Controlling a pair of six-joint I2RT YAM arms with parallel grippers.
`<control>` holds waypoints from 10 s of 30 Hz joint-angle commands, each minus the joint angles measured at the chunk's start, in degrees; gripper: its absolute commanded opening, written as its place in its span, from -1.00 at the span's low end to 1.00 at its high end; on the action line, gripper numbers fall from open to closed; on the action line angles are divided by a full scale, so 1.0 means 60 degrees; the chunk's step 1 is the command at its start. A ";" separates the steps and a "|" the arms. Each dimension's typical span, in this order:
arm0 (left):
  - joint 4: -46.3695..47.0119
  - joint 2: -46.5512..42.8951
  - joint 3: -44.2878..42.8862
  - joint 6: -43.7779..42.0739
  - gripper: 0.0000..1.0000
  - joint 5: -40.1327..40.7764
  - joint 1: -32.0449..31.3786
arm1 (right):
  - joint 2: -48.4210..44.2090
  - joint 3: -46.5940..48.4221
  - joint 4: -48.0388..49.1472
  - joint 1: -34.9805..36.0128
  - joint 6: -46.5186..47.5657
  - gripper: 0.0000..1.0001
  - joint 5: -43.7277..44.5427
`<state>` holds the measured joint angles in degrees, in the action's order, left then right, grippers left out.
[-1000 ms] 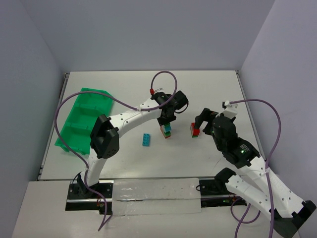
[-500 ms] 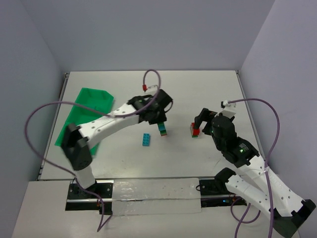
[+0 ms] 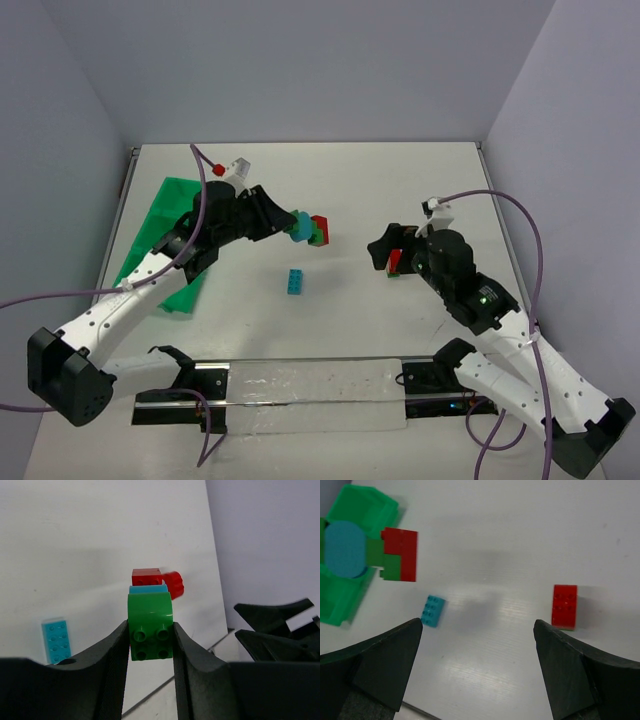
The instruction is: Sort the legos into containers by color
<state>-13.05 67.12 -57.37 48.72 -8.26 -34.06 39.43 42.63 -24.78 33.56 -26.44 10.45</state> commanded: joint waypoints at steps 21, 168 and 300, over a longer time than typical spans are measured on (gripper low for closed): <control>0.7668 0.0119 0.1732 0.1634 -1.00 -0.6645 0.1340 | 0.1864 -0.2391 0.9847 -0.3949 -0.3954 1.00 -1.1092; 0.7214 -0.1320 0.2559 0.1139 -1.00 -0.7668 0.1999 | 0.6686 -0.0235 1.4867 -0.0627 -0.5664 0.32 -1.0816; 0.5254 0.0265 0.1505 -0.1073 -0.05 -0.7493 0.0505 | 0.4524 -0.0059 0.9697 -0.0349 -0.4792 -0.67 -0.8959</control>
<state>13.35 68.63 -48.22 41.13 -51.76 -30.60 66.44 39.84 29.15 30.65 -54.57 -42.85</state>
